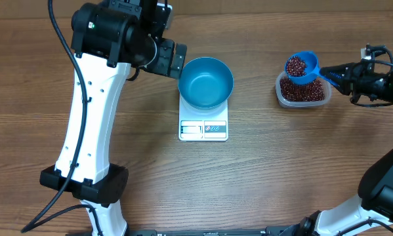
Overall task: Scoop item into bowl and weigh 150g on scale
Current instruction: 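Move the left gripper down toward the scale's front buttons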
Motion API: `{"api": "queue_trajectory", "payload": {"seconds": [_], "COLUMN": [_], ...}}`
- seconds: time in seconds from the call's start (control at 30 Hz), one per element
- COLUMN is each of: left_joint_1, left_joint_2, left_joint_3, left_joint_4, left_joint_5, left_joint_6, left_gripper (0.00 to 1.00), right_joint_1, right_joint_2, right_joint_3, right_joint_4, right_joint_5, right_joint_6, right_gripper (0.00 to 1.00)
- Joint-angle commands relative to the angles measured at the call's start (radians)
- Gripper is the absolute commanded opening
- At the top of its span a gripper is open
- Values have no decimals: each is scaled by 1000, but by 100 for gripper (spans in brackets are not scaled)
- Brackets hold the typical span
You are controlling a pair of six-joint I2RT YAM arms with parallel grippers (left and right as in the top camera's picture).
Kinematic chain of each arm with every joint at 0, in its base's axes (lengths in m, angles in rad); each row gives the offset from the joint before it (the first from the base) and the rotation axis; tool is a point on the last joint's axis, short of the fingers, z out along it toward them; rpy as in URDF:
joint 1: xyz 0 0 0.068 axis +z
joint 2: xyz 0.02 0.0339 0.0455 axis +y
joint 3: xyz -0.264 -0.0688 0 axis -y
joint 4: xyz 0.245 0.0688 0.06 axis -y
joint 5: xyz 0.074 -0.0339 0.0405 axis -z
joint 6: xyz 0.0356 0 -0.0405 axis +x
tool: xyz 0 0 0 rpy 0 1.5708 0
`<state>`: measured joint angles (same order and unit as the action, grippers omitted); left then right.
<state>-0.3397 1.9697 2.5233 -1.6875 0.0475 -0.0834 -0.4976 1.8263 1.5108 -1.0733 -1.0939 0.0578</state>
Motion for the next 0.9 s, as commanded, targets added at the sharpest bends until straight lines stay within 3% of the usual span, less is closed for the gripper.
{"api": "queue_trajectory", "payload": {"seconds": [0.0, 0.17, 0.33, 0.57, 0.63, 0.67, 0.77, 0.83, 0.87], "left_joint_1": [-1, -1, -1, -11, -26, -31, -48, -54, -57], "left_joint_2": [5, 5, 5, 5, 5, 5, 5, 5, 5], "left_joint_3": [-45, -122, -189, -267, -290, -299, -324, -334, -341], "left_joint_4": [-2, 1, 27, 51, 63, 69, 89, 91, 91], "left_joint_5": [61, 87, 272, 294, 293, 290, 273, 256, 256], "left_joint_6": [55, 64, 203, 236, 264, 270, 270, 266, 267], "left_gripper": [100, 99, 99, 100, 85, 72, 20, 4, 4], "right_joint_1": [-13, -24, -27, -27, -27, -27, -29, -29, -30], "right_joint_2": [6, 6, 6, 6, 6, 6, 6, 6, 6], "right_joint_3": [-6, -6, -6, -6, -6, -6, -6, -6, -6], "right_joint_4": [5, 5, 7, 18, 18, 20, 21, 21, 22], "right_joint_5": [-102, -122, -143, -143, -143, -143, -142, -142, -142], "right_joint_6": [-29, -30, -34, -34, -34, -34, -34, -34, -34], "right_gripper": [4, 4, 4, 4, 4, 4, 4, 4, 4]}}
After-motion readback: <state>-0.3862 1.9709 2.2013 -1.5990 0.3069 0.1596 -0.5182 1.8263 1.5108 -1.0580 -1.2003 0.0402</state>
